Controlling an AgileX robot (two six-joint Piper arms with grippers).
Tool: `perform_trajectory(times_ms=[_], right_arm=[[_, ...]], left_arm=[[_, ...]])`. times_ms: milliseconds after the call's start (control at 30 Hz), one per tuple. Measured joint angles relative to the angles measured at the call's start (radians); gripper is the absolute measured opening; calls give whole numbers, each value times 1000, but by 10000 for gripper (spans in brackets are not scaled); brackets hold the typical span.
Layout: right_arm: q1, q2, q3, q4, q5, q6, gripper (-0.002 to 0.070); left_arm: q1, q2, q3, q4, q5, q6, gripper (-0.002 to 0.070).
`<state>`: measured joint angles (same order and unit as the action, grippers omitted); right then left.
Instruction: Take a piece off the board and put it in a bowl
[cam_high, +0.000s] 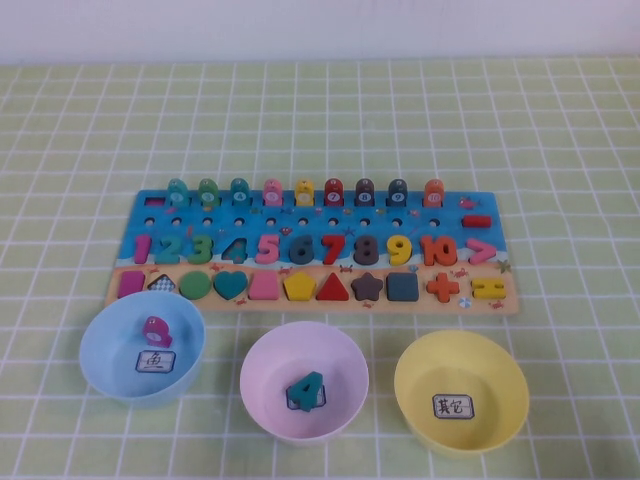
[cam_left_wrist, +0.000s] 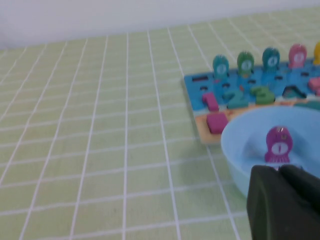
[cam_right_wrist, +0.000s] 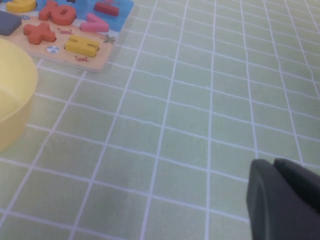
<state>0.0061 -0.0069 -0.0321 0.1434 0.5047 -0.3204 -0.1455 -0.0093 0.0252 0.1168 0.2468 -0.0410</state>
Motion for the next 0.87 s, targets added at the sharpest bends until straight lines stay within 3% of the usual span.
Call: perform_trajectory(times_ms=[267,867], right_arm=[[0,0,0,0,0,0,-17],[0,0,0,0,0,0,-17]], left_arm=[[7,-1,0,-24,118,32,-2],[7,-1,0,-28,124,32,-2]])
